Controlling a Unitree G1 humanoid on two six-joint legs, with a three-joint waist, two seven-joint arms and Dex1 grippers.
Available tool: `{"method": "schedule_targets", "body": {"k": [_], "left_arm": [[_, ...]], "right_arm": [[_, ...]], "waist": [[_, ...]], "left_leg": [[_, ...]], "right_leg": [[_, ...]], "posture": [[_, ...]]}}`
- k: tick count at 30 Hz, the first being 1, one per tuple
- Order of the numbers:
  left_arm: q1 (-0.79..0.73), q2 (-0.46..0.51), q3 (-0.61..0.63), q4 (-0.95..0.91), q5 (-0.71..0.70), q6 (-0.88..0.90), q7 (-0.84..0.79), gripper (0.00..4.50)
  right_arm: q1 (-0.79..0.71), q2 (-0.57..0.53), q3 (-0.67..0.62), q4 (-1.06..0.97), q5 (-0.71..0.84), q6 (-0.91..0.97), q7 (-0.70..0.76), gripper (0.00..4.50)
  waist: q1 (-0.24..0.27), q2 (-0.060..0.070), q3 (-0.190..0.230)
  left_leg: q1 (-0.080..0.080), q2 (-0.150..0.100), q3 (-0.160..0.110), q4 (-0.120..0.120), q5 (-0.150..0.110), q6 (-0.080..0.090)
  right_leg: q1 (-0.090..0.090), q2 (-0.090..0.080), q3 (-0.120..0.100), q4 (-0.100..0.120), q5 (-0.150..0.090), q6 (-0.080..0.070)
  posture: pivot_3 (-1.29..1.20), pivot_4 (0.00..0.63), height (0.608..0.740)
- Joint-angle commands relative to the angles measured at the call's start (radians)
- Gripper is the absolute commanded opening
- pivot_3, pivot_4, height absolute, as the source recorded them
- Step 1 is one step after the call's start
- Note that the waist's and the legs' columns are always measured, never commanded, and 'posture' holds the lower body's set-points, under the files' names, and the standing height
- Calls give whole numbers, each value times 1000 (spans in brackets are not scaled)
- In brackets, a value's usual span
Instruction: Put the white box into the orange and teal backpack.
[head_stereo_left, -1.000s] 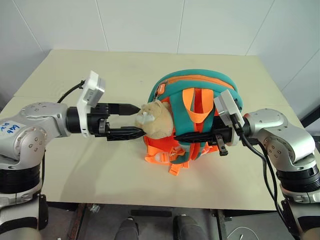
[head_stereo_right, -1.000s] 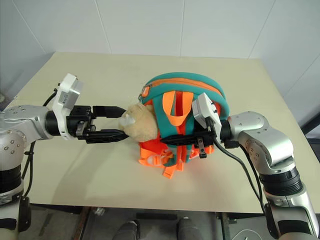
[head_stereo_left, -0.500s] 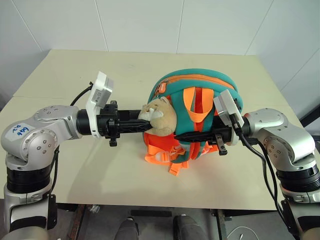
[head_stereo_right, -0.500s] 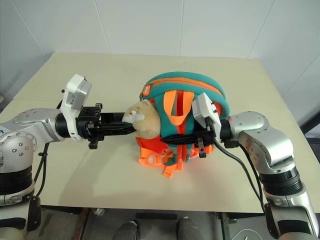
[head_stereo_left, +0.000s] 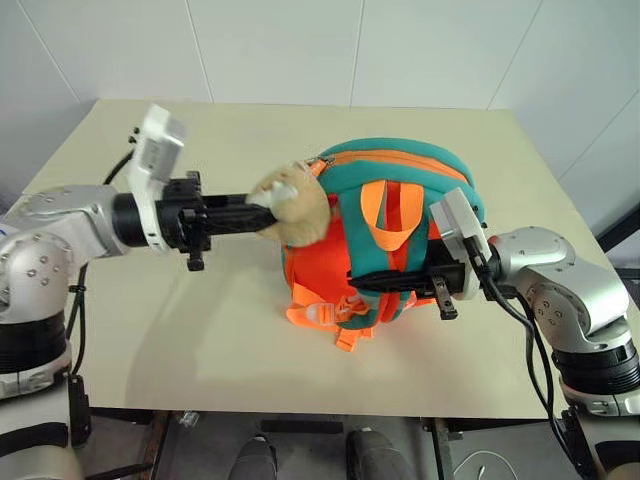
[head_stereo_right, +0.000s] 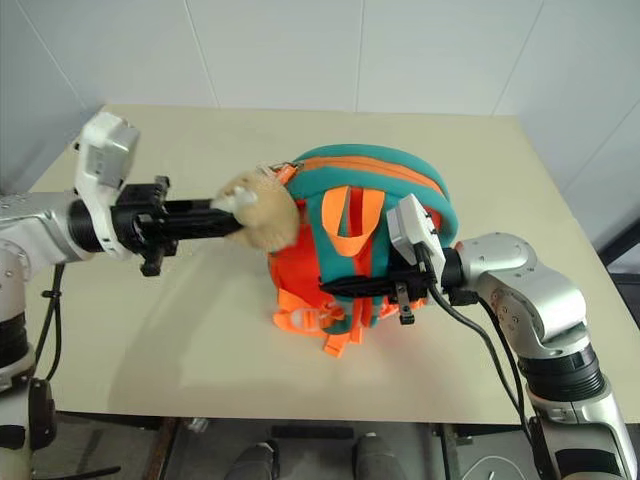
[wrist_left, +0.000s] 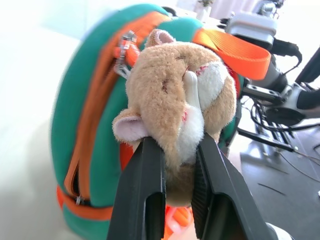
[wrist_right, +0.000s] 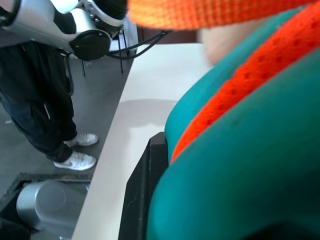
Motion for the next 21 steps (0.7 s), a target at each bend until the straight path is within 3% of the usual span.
{"method": "schedule_targets", "body": {"k": [1,11,21], "left_arm": [[-14,59,39,67,53,-33,18,310],[27,130,-76,232,196,-111,-76,306],[49,93,-233,277,292,-84,-100,301]], "right_arm": [[33,12,-42,-74,51,-9,-19,0],[75,14,-41,-121,75,-6,-77,0],[94,15,-36,-154,83,1,-115,0]], "waist": [[0,0,0],[-2,0,0],[-1,0,0]], "left_leg": [[0,0,0,0,0,0],[0,0,0,-1,0,0],[0,0,0,-1,0,0]], "right_leg": [[0,0,0,0,0,0],[0,0,0,-1,0,0],[0,0,0,-1,0,0]], "posture": [[0,150,740],[0,150,740],[0,150,740]]}}
